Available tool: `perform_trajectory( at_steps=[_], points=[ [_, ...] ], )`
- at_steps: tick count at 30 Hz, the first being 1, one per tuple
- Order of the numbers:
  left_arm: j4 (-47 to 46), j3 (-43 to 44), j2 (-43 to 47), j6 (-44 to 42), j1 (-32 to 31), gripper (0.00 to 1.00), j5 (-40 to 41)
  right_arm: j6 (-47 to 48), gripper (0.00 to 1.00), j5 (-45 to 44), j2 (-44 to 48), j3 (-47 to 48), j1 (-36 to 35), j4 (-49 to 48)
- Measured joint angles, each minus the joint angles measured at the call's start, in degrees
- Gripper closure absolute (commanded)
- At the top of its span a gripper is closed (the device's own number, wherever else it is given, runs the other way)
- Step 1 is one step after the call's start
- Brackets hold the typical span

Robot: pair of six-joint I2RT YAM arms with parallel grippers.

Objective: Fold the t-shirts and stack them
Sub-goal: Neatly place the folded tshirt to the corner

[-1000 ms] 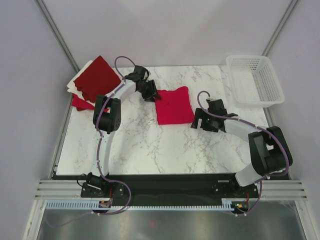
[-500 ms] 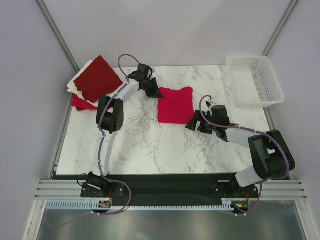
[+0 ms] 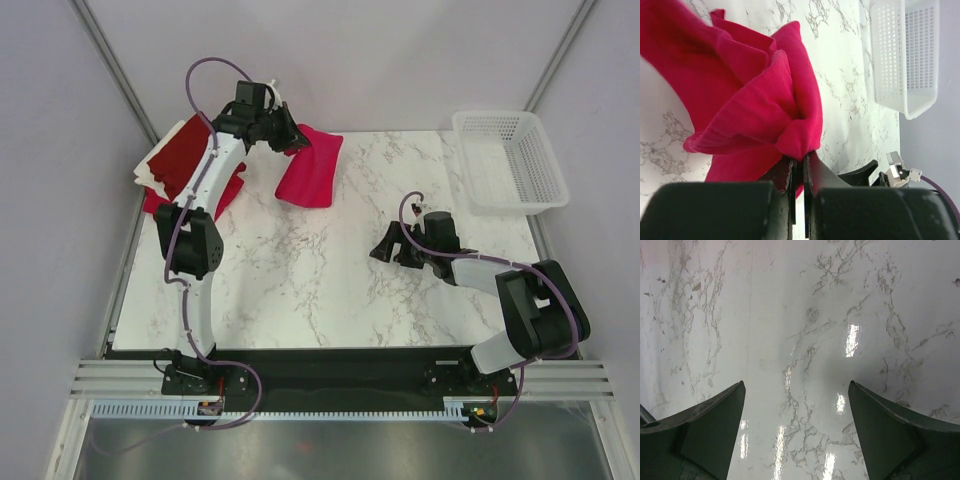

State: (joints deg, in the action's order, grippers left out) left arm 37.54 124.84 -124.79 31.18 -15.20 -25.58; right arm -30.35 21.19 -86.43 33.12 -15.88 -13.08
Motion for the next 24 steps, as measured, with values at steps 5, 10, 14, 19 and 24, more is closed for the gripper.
perform_trajectory(
  at_steps=[5,10,14,19,24],
  points=[
    [4.35,4.70,-0.11,-0.07,1.53,0.98,0.83,-0.13,0.08,0.87,-0.66,0.02,0.04,-0.74],
    [8.33,11.04,-0.11,-0.11,2.99,0.98,1.51,-0.48,0.08,1.79,-1.53,0.48,0.09,-1.49],
    [9.46,14.64,0.07,-0.04,5.35,0.98,0.83,-0.50,0.08,2.05,-1.64,0.55,0.15,-1.55],
    [10.51,14.97,3.06,0.13,13.99,0.98,-1.79,-0.52,0.08,2.16,-1.66,0.55,0.24,-1.55],
    [10.54,14.05,7.93,0.07,26.49,0.98,-3.89,-0.52,0.08,2.25,-1.70,0.55,0.26,-1.57]
  ],
)
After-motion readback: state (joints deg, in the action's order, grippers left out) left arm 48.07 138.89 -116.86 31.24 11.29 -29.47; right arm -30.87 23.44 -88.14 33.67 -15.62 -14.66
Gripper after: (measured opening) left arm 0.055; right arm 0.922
